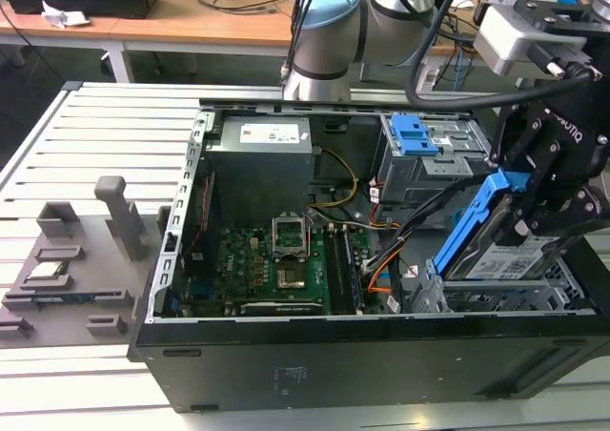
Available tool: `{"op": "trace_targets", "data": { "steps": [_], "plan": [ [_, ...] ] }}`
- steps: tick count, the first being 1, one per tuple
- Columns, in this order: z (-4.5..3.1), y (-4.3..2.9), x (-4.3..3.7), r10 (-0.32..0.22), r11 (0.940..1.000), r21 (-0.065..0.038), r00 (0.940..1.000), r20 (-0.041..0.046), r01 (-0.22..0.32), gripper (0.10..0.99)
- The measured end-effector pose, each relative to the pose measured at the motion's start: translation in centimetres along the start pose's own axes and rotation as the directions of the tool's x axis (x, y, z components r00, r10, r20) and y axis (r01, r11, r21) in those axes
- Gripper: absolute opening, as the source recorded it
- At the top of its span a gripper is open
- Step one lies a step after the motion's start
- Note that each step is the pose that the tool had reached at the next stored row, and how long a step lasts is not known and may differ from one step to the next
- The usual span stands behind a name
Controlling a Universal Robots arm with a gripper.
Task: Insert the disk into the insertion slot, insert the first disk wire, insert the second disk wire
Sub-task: 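Insert the disk into the insertion slot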
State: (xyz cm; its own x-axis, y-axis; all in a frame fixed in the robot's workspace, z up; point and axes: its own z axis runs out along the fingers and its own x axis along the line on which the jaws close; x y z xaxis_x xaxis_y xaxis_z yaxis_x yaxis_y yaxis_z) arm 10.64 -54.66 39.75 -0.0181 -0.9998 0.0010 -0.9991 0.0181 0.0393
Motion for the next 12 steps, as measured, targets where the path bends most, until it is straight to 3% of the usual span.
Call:
{"op": "trace_targets", "data": {
  "steps": [9, 10, 12],
  "plan": [
    [0.03, 0.0, 0.0, 0.0, 1.0, 0.0, 1.0, -0.0002, 0.0, 0.373],
    [0.04, 0.0, 0.0, 0.0, 1.0, 0.0, 1.0, 0.0001, 0.0, 0.435],
    [0.05, 0.0, 0.0, 0.0, 1.0, 0.0, 1.0, 0.0001, 0.0, 0.435]
  ]
}}
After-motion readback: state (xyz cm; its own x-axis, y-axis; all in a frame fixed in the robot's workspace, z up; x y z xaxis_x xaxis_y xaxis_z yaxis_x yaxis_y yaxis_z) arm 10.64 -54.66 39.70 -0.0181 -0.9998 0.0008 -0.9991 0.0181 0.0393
